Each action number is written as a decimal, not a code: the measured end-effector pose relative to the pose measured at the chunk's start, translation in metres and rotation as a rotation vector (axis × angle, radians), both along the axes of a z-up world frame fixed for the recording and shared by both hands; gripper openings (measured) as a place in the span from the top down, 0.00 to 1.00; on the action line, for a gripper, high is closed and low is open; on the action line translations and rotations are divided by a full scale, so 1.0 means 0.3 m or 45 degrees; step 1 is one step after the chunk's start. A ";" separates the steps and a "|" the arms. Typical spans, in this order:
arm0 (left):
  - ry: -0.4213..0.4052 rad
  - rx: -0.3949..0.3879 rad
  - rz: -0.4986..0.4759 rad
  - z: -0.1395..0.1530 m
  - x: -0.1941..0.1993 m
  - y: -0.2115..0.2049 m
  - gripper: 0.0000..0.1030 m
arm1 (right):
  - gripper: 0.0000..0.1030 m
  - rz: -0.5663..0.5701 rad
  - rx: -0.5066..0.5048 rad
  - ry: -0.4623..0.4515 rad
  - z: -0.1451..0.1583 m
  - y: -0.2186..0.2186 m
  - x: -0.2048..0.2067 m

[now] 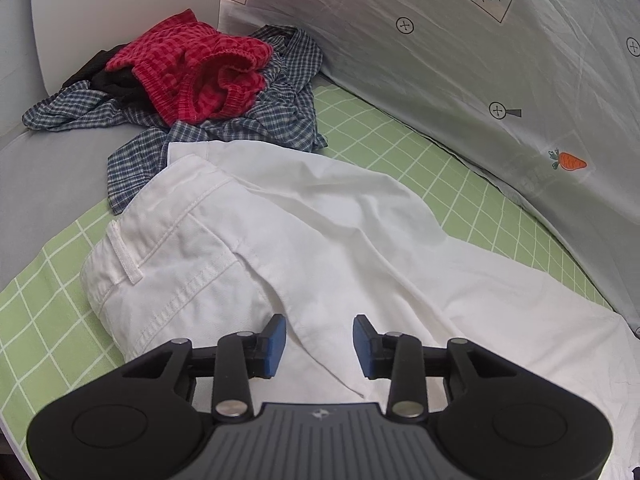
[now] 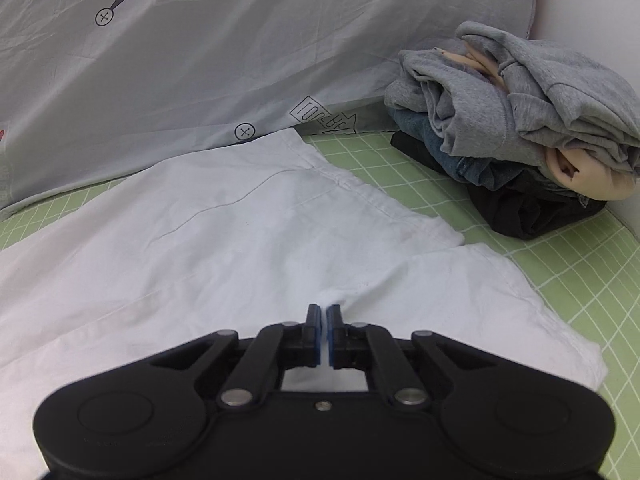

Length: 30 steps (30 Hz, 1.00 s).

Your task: Fold clothes

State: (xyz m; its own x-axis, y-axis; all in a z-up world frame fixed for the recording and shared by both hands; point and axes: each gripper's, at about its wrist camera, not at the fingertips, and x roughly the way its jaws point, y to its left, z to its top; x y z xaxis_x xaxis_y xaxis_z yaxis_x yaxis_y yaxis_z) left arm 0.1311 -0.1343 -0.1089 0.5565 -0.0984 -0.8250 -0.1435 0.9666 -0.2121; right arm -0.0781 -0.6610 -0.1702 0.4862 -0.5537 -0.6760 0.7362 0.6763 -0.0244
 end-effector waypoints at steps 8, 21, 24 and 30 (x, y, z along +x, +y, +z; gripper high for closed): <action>-0.047 0.080 0.075 0.048 0.014 0.022 0.48 | 0.97 -0.009 -0.031 -0.011 0.031 0.006 -0.029; 0.031 -0.033 0.126 -0.045 0.112 0.040 0.88 | 0.97 -0.009 -0.044 0.010 0.032 0.006 -0.018; 0.060 -0.035 0.125 -0.058 0.127 0.036 0.88 | 0.97 -0.010 -0.045 0.014 0.032 0.007 -0.016; 0.158 -0.166 0.202 -0.113 0.143 0.077 0.81 | 0.97 -0.017 -0.017 0.027 0.018 -0.004 -0.002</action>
State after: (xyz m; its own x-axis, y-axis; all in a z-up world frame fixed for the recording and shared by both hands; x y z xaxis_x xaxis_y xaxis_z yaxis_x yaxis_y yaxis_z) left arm 0.1739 -0.1112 -0.1428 0.4685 -0.1284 -0.8741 -0.3241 0.8954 -0.3052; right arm -0.0786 -0.6623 -0.1647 0.4646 -0.5690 -0.6785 0.7444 0.6659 -0.0487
